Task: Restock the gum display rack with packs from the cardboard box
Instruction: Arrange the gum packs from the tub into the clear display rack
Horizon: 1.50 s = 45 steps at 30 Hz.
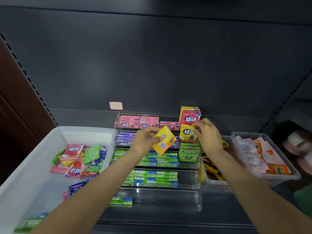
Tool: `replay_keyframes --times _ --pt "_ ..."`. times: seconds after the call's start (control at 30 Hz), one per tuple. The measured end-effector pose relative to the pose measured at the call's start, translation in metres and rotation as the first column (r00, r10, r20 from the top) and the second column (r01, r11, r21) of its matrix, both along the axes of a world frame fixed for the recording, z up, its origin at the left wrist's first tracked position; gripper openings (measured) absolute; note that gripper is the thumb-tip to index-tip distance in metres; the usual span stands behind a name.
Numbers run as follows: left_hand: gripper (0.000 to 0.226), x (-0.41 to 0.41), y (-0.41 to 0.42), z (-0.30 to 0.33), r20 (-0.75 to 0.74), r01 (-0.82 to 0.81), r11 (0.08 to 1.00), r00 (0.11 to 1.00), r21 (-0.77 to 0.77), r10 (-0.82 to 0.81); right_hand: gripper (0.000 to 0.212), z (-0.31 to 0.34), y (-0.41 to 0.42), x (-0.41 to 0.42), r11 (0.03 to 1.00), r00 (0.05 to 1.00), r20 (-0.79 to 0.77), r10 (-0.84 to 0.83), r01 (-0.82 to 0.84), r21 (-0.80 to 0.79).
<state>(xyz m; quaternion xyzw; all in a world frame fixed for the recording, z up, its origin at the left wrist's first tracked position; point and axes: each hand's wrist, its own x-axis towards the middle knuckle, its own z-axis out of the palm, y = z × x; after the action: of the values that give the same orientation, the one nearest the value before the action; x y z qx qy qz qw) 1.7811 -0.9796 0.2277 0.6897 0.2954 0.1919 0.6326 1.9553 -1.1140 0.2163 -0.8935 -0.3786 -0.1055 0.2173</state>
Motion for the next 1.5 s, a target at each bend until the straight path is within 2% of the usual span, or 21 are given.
replay_keyframes --times 0.13,0.23,0.3,0.37,0.43,0.53,0.57,0.63,0.7,0.73,0.8,0.9,1.0,1.1,1.17,1.27,1.4,1.5 --pt "0.019 0.005 -0.002 0.002 0.000 0.019 1.000 1.000 -0.008 -0.019 0.029 0.001 -0.003 -0.003 1.000 1.000 0.013 0.020 -0.020 -0.006" --pt "0.018 0.009 -0.005 0.002 0.014 0.000 1.000 1.000 0.016 0.000 0.028 0.006 -0.008 -0.013 0.989 1.000 -0.003 -0.001 0.001 0.146" --pt "0.018 0.015 -0.007 0.003 0.021 -0.004 0.995 1.000 0.099 0.002 0.025 0.011 -0.008 -0.021 0.962 0.994 -0.091 0.068 -0.042 0.269" --pt "0.019 0.022 -0.012 0.008 0.026 0.022 0.986 0.999 0.163 -0.026 0.025 0.018 -0.006 -0.028 0.958 0.955 -0.219 0.200 -0.145 0.246" --pt "0.020 0.030 -0.017 0.013 0.044 0.065 0.981 0.996 0.183 -0.074 0.023 0.021 -0.006 -0.028 0.942 0.878 -0.364 0.313 -0.238 0.235" --pt "0.015 0.039 -0.018 0.012 0.021 0.030 0.978 0.999 0.208 -0.035 0.013 0.023 -0.012 -0.023 0.923 0.829 -0.461 0.317 -0.158 0.352" --pt "0.009 0.040 -0.017 0.011 -0.009 -0.013 0.984 1.000 0.178 0.015 0.011 0.023 -0.015 -0.022 0.921 0.857 -0.424 0.294 -0.135 0.365" --pt "0.021 0.039 -0.017 0.014 -0.079 -0.052 0.998 0.996 -0.021 0.050 0.012 0.021 -0.021 -0.022 0.923 0.921 -0.290 0.260 -0.148 0.356" --pt "0.033 0.036 -0.018 0.018 -0.074 0.018 0.955 0.996 -0.296 -0.042 0.013 0.020 -0.024 -0.025 0.902 0.939 -0.182 0.291 -0.206 0.380" --pt "0.034 0.035 -0.019 0.020 -0.039 0.058 0.922 0.996 -0.382 -0.079 0.014 0.019 -0.025 -0.027 0.890 0.939 -0.140 0.314 -0.240 0.387" --pt "0.030 0.034 -0.018 0.022 0.028 0.104 0.889 0.994 -0.445 -0.102 0.018 0.017 -0.025 -0.031 0.881 0.931 -0.102 0.350 -0.290 0.375" --pt "0.026 0.036 -0.020 0.022 0.045 0.075 0.894 0.997 -0.442 -0.061 0.023 0.017 -0.025 -0.033 0.888 0.908 -0.146 0.393 -0.334 0.315" --pt "0.034 0.038 -0.020 0.020 0.028 0.030 0.933 0.999 -0.359 -0.021 0.048 0.017 -0.029 -0.028 0.906 0.880 -0.236 0.413 -0.370 0.207" --pt "0.039 0.038 -0.019 0.019 0.071 0.061 0.977 0.996 -0.203 -0.047 0.063 0.020 -0.032 -0.020 0.917 0.852 -0.369 0.371 -0.274 0.289" --pt "0.038 0.039 -0.021 0.019 0.109 0.122 0.987 0.988 -0.103 -0.111 0.061 0.024 -0.032 -0.017 0.912 0.821 -0.453 0.347 -0.182 0.368" --pt "0.040 0.048 -0.025 0.016 0.116 0.184 0.979 0.974 0.087 -0.194 0.047 0.026 -0.032 -0.010 0.894 0.775 -0.511 0.372 -0.151 0.422" --pt "0.042 0.054 -0.026 0.007 0.030 0.169 0.899 0.980 0.405 -0.198 0.029 0.020 -0.028 -0.003 0.919 0.846 -0.455 0.277 -0.096 0.381" --pt "0.040 0.055 -0.021 0.001 -0.013 0.175 0.836 0.980 0.520 -0.197 0.025 0.012 -0.024 -0.003 0.945 0.912 -0.346 0.221 -0.111 0.309"
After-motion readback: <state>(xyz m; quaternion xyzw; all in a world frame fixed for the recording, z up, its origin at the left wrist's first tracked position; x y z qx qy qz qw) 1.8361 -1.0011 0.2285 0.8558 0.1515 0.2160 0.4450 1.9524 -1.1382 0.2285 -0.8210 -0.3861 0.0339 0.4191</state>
